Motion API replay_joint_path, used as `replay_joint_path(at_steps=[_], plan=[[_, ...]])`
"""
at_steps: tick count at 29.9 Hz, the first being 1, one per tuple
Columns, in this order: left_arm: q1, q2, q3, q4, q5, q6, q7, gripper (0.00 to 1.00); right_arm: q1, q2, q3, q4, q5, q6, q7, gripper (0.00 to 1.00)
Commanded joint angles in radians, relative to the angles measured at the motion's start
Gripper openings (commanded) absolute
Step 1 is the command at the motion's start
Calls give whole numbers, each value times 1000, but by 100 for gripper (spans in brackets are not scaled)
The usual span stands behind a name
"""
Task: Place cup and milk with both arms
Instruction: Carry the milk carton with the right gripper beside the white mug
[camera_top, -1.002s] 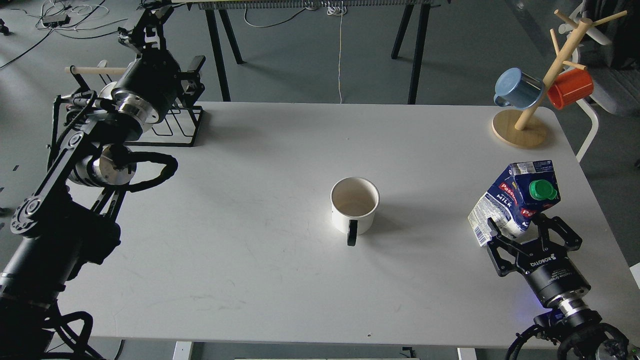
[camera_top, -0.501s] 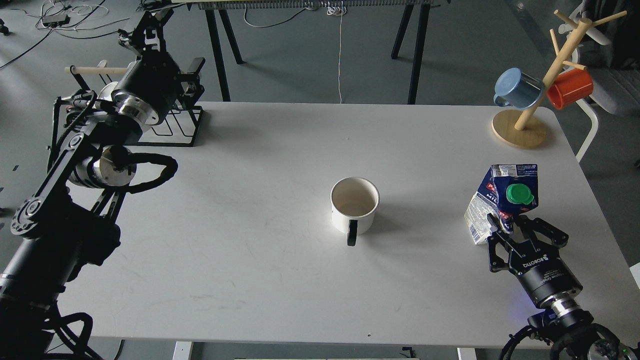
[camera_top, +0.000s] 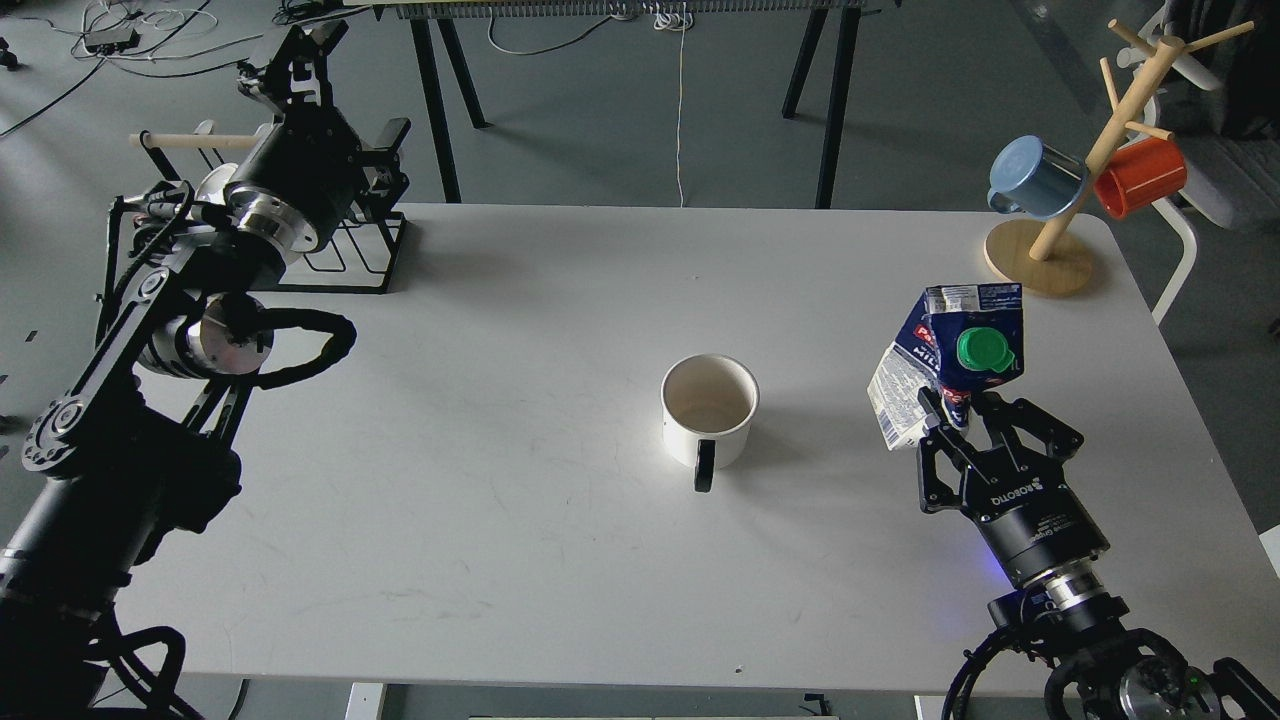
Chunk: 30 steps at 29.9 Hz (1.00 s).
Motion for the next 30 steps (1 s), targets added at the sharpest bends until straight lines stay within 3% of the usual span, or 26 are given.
replay_joint_path(at_steps=[1, 11, 25, 28, 30], plan=[[0, 1, 0, 0, 0, 0, 0, 99, 17, 53, -38, -9, -33, 0, 1, 36], [0, 1, 0, 3, 1, 2, 0, 99, 30, 172, -77, -77, -104, 0, 1, 36], [0, 1, 0, 12, 1, 3, 0, 99, 98, 203, -90, -187, -116, 0, 1, 37], [0, 0, 0, 12, 1, 3, 0, 99, 103, 209, -91, -197, -116, 0, 1, 42], [0, -2, 0, 14, 1, 3, 0, 99, 104, 211, -93, -206, -118, 0, 1, 52]])
